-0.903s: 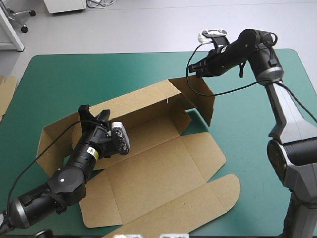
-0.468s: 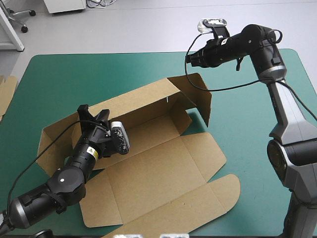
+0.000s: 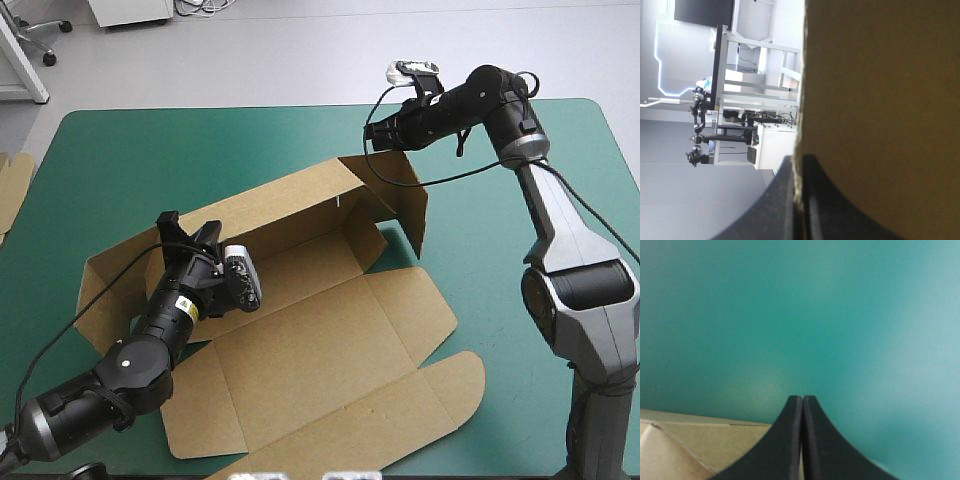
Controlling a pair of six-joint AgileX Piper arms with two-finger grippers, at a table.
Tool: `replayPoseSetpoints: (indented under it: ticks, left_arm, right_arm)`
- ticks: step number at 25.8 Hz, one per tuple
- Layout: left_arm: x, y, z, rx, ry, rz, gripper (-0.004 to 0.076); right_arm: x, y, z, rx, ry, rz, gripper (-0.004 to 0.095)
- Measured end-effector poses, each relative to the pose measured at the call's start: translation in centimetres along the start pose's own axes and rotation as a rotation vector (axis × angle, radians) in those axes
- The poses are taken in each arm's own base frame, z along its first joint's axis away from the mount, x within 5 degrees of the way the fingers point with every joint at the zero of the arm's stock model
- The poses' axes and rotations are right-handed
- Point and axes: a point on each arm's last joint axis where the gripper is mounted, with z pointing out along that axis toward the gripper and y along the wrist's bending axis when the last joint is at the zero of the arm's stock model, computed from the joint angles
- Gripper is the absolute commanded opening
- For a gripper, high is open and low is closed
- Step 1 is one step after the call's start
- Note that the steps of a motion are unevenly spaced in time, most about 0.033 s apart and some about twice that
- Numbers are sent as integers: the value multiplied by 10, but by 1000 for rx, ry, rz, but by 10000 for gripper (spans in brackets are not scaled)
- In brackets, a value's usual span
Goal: Fold the box
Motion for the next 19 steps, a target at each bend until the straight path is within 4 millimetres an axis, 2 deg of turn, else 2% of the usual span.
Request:
replayPoseSetpoints:
  ticks: [9,15,19]
  left_arm:
    - [0,0,0,-1,2,-8,-15]
    - [1,0,0,-2,5,-10,-15]
    - [1,0,0,-3,6,-15,-15]
  right_arm:
    - [7,1,-1,-2,77,-10,-28]
    - [4,8,-19,31,53,-29,-28]
    - [5,8,-21,43,54,-14,-28]
